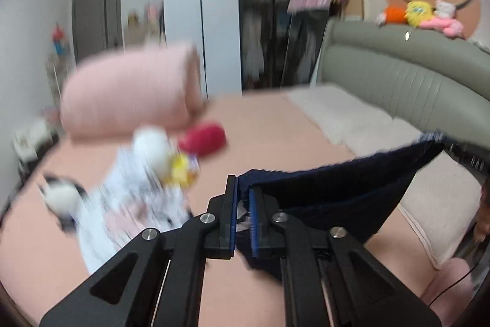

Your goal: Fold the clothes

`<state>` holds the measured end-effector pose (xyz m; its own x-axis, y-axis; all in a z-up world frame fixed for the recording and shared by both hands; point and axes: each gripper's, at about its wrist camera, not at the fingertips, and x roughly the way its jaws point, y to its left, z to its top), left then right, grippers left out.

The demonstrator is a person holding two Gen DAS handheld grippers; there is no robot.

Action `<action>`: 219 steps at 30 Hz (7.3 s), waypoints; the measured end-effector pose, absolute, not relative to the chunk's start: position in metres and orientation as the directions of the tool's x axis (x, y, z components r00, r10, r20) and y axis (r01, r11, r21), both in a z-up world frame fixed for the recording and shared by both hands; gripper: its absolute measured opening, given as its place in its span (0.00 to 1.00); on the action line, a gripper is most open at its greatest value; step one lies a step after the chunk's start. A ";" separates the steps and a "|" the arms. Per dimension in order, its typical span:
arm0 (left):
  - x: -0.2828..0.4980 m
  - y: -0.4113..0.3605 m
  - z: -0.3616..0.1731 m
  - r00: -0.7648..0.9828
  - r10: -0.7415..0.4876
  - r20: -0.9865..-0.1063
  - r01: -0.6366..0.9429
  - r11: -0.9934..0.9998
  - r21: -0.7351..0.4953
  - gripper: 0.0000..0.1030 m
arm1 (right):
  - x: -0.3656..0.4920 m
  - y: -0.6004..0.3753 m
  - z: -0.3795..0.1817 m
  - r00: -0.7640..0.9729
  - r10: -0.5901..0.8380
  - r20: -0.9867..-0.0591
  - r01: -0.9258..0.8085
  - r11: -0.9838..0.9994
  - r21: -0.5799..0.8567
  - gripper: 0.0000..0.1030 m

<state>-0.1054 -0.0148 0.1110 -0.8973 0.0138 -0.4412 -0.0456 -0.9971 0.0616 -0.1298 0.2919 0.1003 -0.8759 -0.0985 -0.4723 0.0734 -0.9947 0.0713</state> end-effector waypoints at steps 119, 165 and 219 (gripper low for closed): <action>-0.068 -0.042 -0.178 -0.457 0.251 -0.853 0.042 -0.952 -0.303 0.35 | -0.051 0.299 -0.170 -0.419 -0.069 -0.906 0.002 -0.997 0.075 0.63; -0.201 -0.090 0.098 -0.733 0.418 -0.536 -0.149 -0.868 -0.474 0.11 | -0.150 0.286 0.119 -0.779 -0.368 -0.507 0.201 -0.913 0.354 0.09; -0.206 -0.096 -0.151 -0.489 0.139 -0.861 -0.062 -0.990 -0.124 0.37 | -0.140 0.199 -0.101 -0.557 -0.228 -0.799 0.309 -0.950 0.056 0.36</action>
